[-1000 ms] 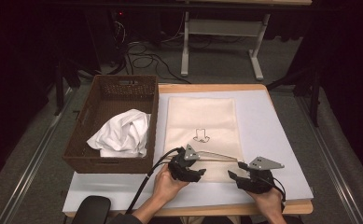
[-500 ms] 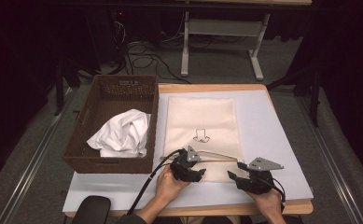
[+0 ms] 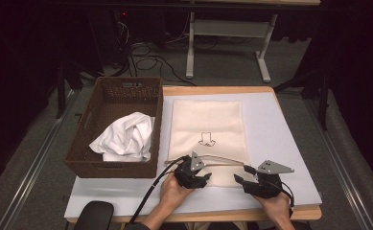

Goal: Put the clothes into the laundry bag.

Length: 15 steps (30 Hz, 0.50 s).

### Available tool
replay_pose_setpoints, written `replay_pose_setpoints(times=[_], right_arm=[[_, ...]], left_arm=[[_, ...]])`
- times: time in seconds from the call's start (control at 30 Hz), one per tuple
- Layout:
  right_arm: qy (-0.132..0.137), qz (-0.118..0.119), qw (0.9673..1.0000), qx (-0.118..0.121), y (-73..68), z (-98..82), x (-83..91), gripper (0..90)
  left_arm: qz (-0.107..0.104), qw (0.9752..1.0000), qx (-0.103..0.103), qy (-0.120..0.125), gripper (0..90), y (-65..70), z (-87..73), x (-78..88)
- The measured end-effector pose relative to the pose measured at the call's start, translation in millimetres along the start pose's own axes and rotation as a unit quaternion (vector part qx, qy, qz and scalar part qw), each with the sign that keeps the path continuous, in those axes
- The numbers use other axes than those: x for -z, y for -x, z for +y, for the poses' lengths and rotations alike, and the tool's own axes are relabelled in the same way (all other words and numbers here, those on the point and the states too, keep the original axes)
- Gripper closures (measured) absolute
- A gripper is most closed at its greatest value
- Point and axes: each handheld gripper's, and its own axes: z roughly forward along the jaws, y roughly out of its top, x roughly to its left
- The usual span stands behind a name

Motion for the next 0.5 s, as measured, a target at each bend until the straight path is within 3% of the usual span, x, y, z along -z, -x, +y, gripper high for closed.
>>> replay_pose_setpoints(times=[0.5], right_arm=[[-0.006,-0.002,0.9999,0.012,-1.3,19.4,-2.2,40.4]], left_arm=[[0.001,1.0000,0.002,0.002,41.4,-0.1,-0.7,0.3]])
